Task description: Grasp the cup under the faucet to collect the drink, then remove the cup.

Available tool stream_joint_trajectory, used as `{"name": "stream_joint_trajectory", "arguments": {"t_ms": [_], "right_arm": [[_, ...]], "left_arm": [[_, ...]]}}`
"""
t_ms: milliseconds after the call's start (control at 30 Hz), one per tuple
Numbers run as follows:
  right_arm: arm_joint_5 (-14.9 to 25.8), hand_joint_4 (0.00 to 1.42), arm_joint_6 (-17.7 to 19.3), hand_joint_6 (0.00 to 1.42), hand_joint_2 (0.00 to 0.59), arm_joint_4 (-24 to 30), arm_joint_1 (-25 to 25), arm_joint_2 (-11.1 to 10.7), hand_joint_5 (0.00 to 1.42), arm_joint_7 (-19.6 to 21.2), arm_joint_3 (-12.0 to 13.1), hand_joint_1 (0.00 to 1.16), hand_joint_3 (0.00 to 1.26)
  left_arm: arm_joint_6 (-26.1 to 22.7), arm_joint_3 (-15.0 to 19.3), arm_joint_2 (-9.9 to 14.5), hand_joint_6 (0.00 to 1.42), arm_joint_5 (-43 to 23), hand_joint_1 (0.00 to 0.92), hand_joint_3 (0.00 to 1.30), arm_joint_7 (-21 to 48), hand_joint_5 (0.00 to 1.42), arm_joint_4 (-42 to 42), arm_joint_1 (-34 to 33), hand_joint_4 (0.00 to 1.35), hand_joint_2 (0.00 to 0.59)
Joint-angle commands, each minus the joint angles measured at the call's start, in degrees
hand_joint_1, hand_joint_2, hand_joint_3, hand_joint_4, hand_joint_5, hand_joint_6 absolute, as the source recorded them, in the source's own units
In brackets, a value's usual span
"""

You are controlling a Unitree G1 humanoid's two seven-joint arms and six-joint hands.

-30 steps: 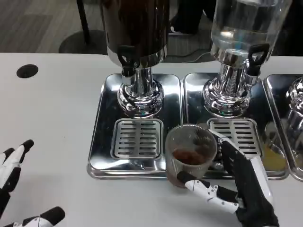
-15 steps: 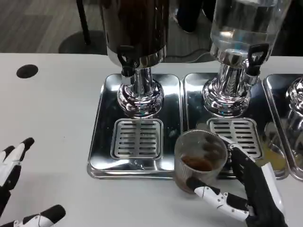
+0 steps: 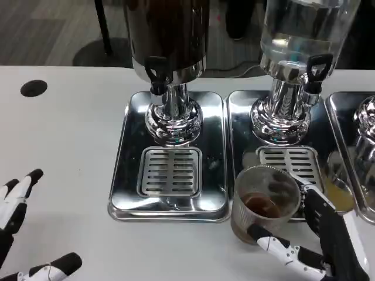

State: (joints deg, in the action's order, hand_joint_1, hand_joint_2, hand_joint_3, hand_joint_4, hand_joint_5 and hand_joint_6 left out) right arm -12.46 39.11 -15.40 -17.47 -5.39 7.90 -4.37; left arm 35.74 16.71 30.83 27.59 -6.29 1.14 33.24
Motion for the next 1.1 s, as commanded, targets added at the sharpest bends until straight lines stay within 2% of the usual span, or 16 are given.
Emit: {"name": "stream_joint_trajectory", "arguments": {"t_ms": [33,433,1100], "right_arm": [[1.5,0.35,3.5,0.35,0.230,0.5,-0.3,-0.1,0.39,-0.3,0.6,0.82,0.34],[1.9,0.35,5.2,0.35,0.231,0.8,-2.5,0.0,0.39,-1.0,1.1,0.82,0.35],[0.2,0.35,8.1,0.35,0.234,-0.5,-5.1,1.3,0.39,-1.2,-2.1,0.83,0.35]], "left_arm": [[-0.5,0.0,0.5,0.00,0.1,0.000,0.00,0.9,0.00,0.7,0.1,0.00,0.010],[-0.9,-0.2,0.3,0.00,0.3,0.000,0.00,1.1,0.00,1.0,-0.3,0.00,0.010],[-1.4,0.1,0.4,0.00,0.1,0.000,0.00,1.5,0.00,2.3,-0.2,0.00,0.010]]}}
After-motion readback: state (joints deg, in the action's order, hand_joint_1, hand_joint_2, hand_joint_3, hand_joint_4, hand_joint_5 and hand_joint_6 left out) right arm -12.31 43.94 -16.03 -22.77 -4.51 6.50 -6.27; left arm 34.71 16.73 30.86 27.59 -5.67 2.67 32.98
